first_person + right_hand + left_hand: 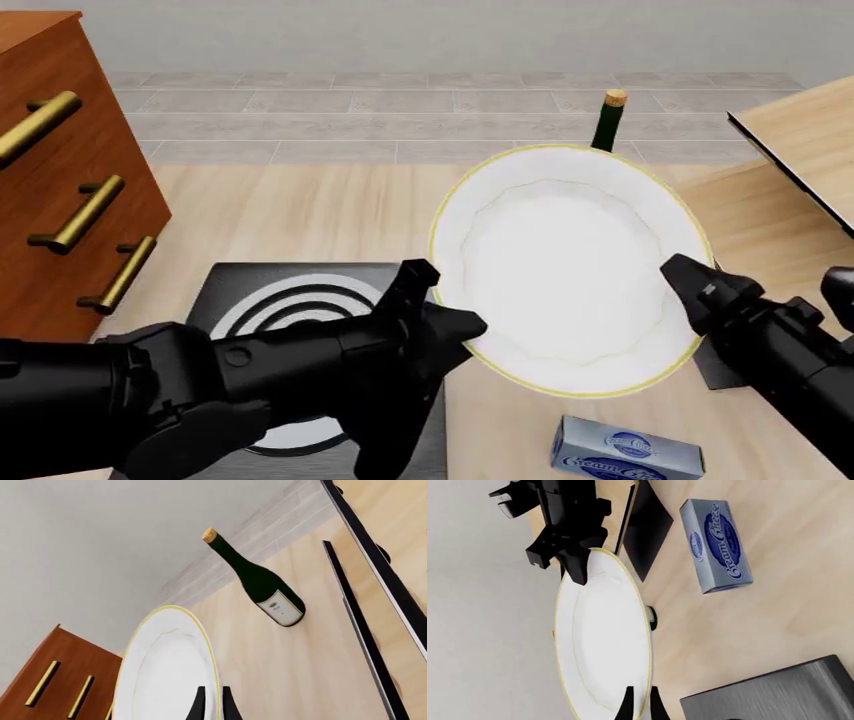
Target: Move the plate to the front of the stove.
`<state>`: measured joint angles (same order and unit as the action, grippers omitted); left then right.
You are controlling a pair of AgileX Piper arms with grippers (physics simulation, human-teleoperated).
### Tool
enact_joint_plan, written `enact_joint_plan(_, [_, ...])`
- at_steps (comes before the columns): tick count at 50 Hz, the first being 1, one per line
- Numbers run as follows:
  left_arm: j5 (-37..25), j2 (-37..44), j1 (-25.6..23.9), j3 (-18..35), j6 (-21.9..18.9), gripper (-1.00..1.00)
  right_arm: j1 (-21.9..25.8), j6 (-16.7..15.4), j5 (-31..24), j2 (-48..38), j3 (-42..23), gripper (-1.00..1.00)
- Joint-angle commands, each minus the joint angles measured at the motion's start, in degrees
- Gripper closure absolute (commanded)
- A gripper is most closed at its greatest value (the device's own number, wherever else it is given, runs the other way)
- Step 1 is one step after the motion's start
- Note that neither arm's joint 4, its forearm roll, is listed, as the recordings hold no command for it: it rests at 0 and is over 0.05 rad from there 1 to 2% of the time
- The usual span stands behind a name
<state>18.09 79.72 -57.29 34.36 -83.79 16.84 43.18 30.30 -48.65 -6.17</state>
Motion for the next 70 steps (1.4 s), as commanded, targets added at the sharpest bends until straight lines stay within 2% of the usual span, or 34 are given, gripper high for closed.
enact_joint_plan(1, [1.2, -0.4, 0.0, 0.7, -0.5, 1.00, 1.1, 0.7, 0.1, 0.5, 0.4, 1.00])
enact_joint_plan(15, [0.5, -1.4, -0.1, 1.4, -0.2, 1.00, 1.5, 0.7, -1.7, 1.9, -0.3, 1.00])
enact_joint_plan(16, [0.7, -1.4, 0.1, 1.5, -0.3, -1.00, 1.6, 0.8, -2.0, 2.2, -0.5, 1.00])
enact_joint_plan(36, [1.1, -2.6, 0.3, 0.9, -1.3, -1.00, 2.1, 2.0, -2.8, 4.4, -0.4, 1.00])
enact_joint_plan(41, [0.3, -3.9, 0.3, 1.1, -1.1, -1.00, 1.5, 2.0, -4.5, 5.9, -1.0, 1.00])
enact_joint_plan(58, [-2.0, -11.5, -1.2, -1.8, -0.5, -1.00, -2.3, 2.4, -6.7, 7.9, -2.0, 1.00])
enact_joint_plan(70, [-2.8, -16.3, 0.2, -3.4, -0.3, -1.00, -2.0, 3.1, -6.0, 7.9, -1.8, 1.00])
